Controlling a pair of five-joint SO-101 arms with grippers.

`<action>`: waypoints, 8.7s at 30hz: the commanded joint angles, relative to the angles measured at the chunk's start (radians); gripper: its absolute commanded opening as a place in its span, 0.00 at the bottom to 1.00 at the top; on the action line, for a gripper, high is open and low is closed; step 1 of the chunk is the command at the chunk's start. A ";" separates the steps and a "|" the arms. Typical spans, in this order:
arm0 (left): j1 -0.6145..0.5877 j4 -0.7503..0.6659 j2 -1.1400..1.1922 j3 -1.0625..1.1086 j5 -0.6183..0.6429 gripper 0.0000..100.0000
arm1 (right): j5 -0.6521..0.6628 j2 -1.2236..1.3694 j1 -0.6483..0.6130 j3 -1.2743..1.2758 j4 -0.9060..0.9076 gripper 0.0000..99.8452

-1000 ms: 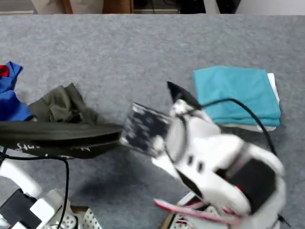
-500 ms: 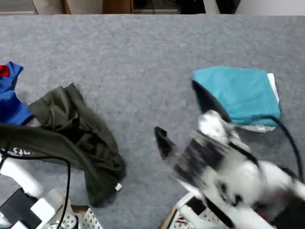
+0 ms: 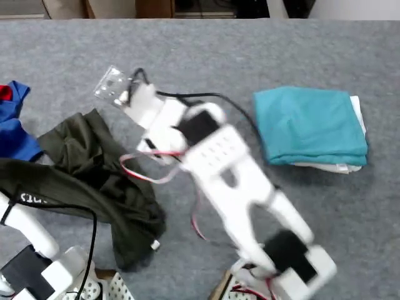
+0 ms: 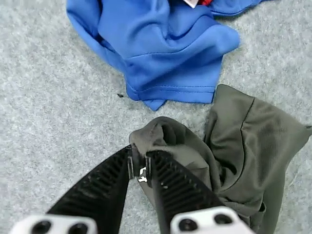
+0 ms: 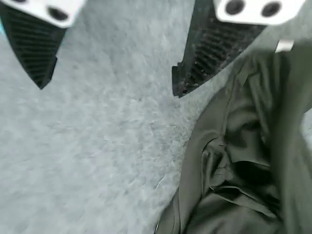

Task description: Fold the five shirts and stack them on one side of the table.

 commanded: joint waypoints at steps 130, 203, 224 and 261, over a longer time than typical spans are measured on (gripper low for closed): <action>0.428 -0.848 0.231 0.586 -0.006 0.02 | 0.081 0.346 0.421 0.071 0.175 0.19; 0.430 -0.848 0.231 0.585 -0.006 0.02 | 0.101 0.174 0.214 0.091 0.353 0.21; 0.430 -0.848 0.231 0.585 -0.006 0.02 | 0.112 0.275 0.401 0.136 0.324 0.18; 0.430 -0.855 0.234 0.585 -0.006 0.02 | 0.034 0.369 0.331 0.311 0.109 0.13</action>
